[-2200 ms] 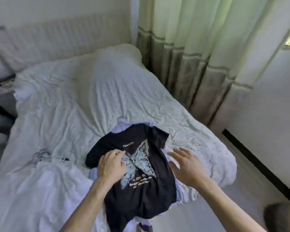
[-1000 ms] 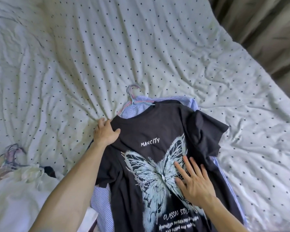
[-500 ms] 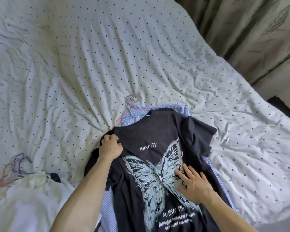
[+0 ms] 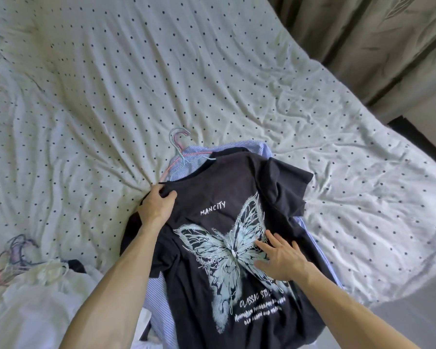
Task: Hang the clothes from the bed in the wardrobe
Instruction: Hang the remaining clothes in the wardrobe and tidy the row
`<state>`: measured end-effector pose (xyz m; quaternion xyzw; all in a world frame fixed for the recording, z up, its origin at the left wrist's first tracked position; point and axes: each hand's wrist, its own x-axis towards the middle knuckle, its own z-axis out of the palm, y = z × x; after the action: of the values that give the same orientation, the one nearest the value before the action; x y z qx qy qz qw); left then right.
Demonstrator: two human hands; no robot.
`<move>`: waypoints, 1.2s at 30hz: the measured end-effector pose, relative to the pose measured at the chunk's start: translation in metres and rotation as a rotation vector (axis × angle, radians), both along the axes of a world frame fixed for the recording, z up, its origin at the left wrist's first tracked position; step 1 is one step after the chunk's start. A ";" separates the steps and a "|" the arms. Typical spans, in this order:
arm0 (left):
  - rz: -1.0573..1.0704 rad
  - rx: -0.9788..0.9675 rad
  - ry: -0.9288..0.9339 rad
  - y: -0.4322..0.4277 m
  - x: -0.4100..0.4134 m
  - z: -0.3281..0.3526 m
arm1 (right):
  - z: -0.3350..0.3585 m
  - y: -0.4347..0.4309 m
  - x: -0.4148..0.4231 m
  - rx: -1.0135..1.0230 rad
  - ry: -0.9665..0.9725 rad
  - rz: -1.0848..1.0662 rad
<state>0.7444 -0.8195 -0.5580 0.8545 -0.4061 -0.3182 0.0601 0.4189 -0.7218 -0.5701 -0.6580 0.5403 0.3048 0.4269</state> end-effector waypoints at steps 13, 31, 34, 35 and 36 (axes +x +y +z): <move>-0.492 -0.479 0.047 0.120 -0.144 0.246 | 0.249 0.094 -0.146 -0.679 -0.403 -0.731; -1.291 -0.473 0.580 0.326 -0.497 0.422 | 0.383 0.490 -0.387 -1.567 0.168 -0.960; -1.445 -0.380 0.594 0.348 -0.538 0.416 | 0.381 0.548 -0.398 -1.668 0.385 -1.052; -1.503 -0.372 0.582 0.354 -0.552 0.413 | 0.380 0.564 -0.402 -1.668 0.433 -1.082; -1.557 -0.368 0.574 0.361 -0.565 0.410 | 0.378 0.579 -0.405 -1.659 0.473 -1.103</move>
<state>0.1794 -0.4585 -0.1477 0.1941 -0.8926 -0.4020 0.0628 0.0143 -0.1425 -0.1917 -0.3289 0.8790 -0.2819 -0.1995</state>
